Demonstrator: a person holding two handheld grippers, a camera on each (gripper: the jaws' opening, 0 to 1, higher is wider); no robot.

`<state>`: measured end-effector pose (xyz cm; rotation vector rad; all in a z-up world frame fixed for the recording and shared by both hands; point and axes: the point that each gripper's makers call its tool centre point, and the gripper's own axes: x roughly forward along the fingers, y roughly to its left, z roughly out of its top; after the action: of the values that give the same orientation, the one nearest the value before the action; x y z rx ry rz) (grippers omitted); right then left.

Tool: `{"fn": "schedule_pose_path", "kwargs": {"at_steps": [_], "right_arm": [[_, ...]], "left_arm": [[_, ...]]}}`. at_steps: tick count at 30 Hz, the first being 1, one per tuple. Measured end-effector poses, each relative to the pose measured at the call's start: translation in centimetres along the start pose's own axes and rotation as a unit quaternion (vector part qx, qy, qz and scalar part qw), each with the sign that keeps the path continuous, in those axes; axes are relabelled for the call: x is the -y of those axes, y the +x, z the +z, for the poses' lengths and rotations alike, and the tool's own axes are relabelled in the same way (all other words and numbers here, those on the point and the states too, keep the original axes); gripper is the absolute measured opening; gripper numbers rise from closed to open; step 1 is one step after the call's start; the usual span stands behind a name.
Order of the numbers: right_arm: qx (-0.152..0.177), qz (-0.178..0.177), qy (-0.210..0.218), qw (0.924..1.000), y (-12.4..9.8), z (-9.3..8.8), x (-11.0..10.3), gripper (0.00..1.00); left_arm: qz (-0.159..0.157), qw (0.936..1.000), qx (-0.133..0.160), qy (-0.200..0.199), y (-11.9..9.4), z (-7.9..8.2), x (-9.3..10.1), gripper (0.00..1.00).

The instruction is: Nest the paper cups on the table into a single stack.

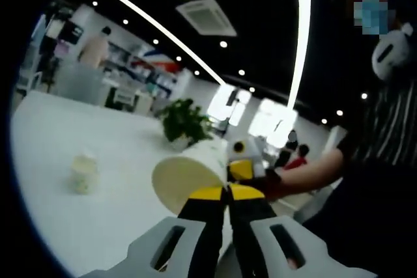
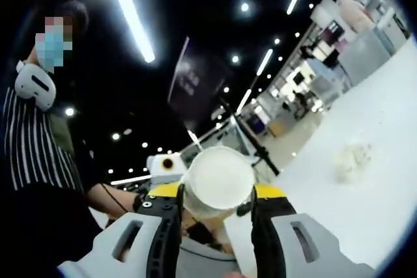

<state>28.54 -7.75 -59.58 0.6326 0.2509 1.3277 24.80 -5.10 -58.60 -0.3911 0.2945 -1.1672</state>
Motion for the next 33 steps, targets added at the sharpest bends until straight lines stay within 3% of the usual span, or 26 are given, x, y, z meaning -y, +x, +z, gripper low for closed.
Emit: {"fn": "schedule_pose_path", "kwargs": {"at_steps": [5, 8, 13, 15, 18, 23, 26, 30, 33], "right_arm": [[-0.033, -0.014, -0.033, 0.9988, -0.5, -0.6, 0.6, 0.47], [-0.041, -0.019, -0.048, 0.9978, -1.0, -0.6, 0.7, 0.49], [-0.056, -0.053, -0.102, 0.9918, -2.1, -0.1, 1.8, 0.52], [-0.056, -0.084, -0.132, 0.9862, -2.8, 0.5, 2.8, 0.57], [-0.064, -0.131, -0.158, 0.9767, -3.6, 0.8, 4.4, 0.77], [-0.061, -0.163, -0.173, 0.9694, -5.0, 1.3, 5.9, 0.80], [-0.056, -0.199, -0.203, 0.9570, -5.9, 1.9, 7.0, 0.90], [-0.059, -0.218, -0.207, 0.9521, -6.6, 2.1, 7.7, 0.98], [-0.073, -0.233, -0.200, 0.9489, -7.3, 1.7, 8.7, 1.00]], "left_arm": [[0.003, 0.9999, -0.014, 0.006, 0.0, -0.1, -0.7, 0.00], [0.004, 0.9992, -0.039, 0.008, -0.2, -0.3, -1.0, 0.00], [0.004, 0.9972, -0.071, 0.023, -0.5, 0.1, -1.6, 0.00], [0.007, 0.9965, -0.079, 0.028, -0.7, 0.5, -2.0, 0.00], [0.014, 0.9903, -0.128, 0.050, -1.1, -0.3, -2.8, 0.00], [0.007, 0.9809, -0.177, 0.079, -1.3, -0.8, -2.8, 0.00], [0.010, 0.9708, -0.215, 0.107, -1.4, -1.6, -3.2, 0.00], [0.007, 0.9687, -0.224, 0.107, -1.2, -1.7, -3.4, 0.00], [0.004, 0.9622, -0.246, 0.118, -1.3, -2.1, -3.4, 0.00]]}}
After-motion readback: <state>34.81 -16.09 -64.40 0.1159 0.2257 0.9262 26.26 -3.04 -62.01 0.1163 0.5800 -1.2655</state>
